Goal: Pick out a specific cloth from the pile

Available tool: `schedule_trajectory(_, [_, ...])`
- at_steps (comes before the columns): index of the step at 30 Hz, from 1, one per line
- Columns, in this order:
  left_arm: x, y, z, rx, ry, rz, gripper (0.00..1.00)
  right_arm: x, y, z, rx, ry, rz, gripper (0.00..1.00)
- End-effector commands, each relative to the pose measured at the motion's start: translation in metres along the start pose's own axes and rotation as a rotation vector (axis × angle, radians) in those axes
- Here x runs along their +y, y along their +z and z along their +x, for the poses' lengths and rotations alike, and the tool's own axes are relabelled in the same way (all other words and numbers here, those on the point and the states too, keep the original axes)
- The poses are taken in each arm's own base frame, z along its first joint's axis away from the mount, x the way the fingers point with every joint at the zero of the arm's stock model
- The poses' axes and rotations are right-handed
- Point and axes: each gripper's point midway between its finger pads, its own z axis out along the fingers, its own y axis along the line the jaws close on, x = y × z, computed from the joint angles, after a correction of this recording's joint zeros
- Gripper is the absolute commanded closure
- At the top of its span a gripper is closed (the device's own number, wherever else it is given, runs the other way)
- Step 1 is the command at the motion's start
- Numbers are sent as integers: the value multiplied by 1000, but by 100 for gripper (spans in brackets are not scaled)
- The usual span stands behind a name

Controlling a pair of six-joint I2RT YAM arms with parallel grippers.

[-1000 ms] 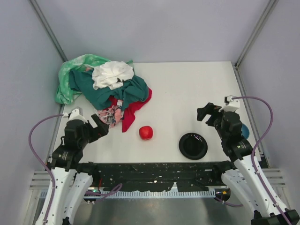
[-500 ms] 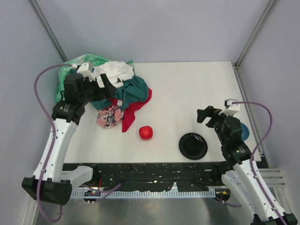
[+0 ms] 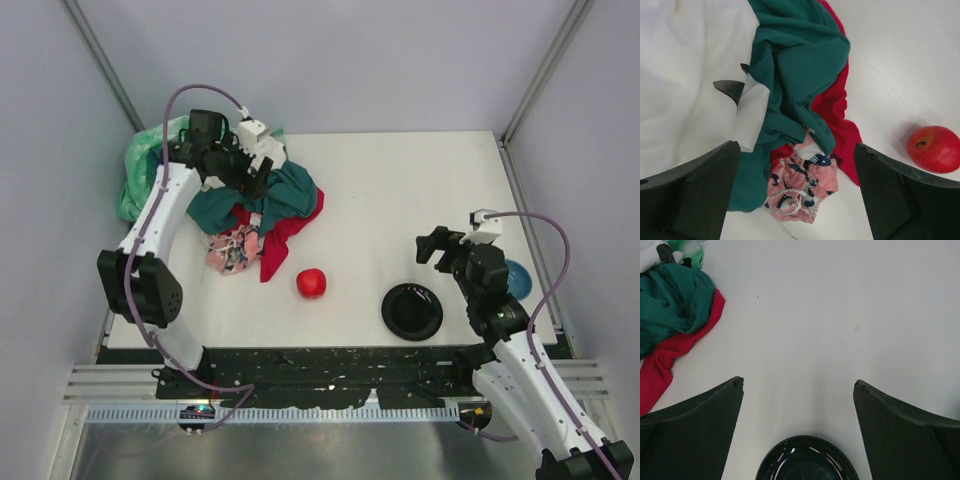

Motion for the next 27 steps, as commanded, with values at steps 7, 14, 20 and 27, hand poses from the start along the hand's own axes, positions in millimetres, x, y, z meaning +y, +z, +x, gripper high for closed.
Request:
schedule_trajectory(7, [28,116,88,451,23,-8,0,-8,6,-7,-17,-32,52,5])
schedule_trajectory(14, [72,127,121,735,95,-277,0,-8,10,-6,-19,-41,50,5])
schedule_trajectory(20, [68,122,125,772,134,-285,42,-8,10,-4,-16,-43,47,5])
schedule_trajectory(27, [122,80,93,847,220,-793,100,-4,6,-10,-37,-46,21,5])
